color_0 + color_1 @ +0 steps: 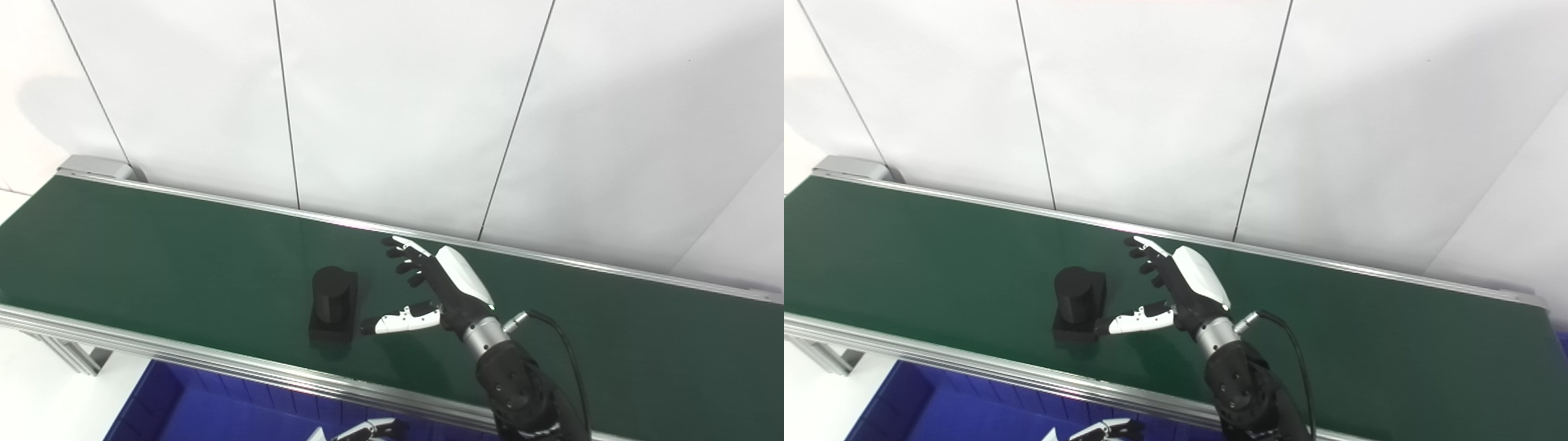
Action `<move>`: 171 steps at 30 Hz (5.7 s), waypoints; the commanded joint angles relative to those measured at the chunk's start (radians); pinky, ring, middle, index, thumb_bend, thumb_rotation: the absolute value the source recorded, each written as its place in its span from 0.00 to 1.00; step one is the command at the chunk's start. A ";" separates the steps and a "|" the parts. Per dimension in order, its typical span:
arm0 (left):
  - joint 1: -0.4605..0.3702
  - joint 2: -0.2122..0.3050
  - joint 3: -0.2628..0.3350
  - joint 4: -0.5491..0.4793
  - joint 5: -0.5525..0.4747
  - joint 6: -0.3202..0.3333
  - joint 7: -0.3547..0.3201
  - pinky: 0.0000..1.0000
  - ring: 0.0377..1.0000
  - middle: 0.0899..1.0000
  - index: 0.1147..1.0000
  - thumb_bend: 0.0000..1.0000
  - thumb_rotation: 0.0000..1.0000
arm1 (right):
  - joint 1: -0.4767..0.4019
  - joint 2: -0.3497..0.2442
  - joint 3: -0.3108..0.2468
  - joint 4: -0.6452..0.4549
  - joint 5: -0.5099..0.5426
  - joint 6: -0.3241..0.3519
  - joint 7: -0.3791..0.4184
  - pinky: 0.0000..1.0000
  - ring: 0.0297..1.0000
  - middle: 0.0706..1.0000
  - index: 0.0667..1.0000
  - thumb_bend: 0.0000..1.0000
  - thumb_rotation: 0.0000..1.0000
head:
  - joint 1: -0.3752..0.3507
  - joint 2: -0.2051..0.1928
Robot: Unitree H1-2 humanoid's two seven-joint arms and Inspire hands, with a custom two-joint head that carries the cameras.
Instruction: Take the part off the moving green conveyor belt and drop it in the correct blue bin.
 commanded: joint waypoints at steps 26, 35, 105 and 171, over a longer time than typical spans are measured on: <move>-0.007 0.027 -0.031 -0.028 0.043 -0.025 0.068 0.60 0.70 0.80 0.83 0.91 0.36 | -0.137 0.049 0.098 0.264 -0.074 -0.037 -0.077 0.53 0.67 0.80 0.84 0.90 0.39 | 0.016 0.048; 0.004 0.027 -0.030 -0.051 0.045 -0.025 0.072 0.63 0.72 0.80 0.84 0.91 0.36 | -0.150 0.086 0.138 0.427 -0.096 -0.066 -0.168 0.52 0.65 0.77 0.82 0.88 0.37 | 0.015 0.064; 0.117 0.050 0.177 -0.215 -0.099 -0.025 -0.183 0.64 0.75 0.83 0.86 0.89 0.34 | 0.577 -0.288 -0.121 -0.614 -0.042 -0.100 -0.056 0.26 0.30 0.38 0.45 0.51 0.12 | -0.136 0.233; 0.187 -0.116 0.531 -0.252 -0.317 -0.025 -0.687 0.70 0.79 0.84 0.88 0.88 0.27 | 0.825 -0.170 -0.299 -0.667 0.156 -0.088 0.158 0.69 0.81 0.89 0.98 0.85 0.35 | -0.177 0.262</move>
